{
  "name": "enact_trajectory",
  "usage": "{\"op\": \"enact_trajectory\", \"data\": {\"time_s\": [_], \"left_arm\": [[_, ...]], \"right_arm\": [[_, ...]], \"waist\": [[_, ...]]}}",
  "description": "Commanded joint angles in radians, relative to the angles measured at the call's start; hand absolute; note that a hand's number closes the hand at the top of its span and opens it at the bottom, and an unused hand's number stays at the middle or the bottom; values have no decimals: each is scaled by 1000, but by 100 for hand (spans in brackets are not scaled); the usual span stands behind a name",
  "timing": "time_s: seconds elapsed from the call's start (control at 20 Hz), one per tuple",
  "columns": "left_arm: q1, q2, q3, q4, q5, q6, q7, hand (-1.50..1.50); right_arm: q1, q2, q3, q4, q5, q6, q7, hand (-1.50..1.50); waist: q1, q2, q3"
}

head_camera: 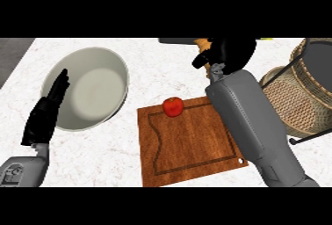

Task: Pick the croissant from the cutting board and place it in the tiered basket

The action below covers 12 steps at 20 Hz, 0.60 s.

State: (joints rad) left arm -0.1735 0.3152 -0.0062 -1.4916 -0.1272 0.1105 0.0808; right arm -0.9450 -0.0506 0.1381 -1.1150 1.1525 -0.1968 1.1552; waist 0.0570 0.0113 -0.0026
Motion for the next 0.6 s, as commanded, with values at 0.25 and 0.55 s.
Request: {"op": "enact_trajectory", "data": {"time_s": [0.25,0.55], "left_arm": [[15,18,9,-2,4,-23,6,0],[-6,13,36,21,23,-27,13,0]], "right_arm": [[-309,-26,-105,184,349,12,302,150],[-438,-43,-237,293,344,101,244,150]], "waist": [[-9,-8,-1],[-28,-5,1]]}}
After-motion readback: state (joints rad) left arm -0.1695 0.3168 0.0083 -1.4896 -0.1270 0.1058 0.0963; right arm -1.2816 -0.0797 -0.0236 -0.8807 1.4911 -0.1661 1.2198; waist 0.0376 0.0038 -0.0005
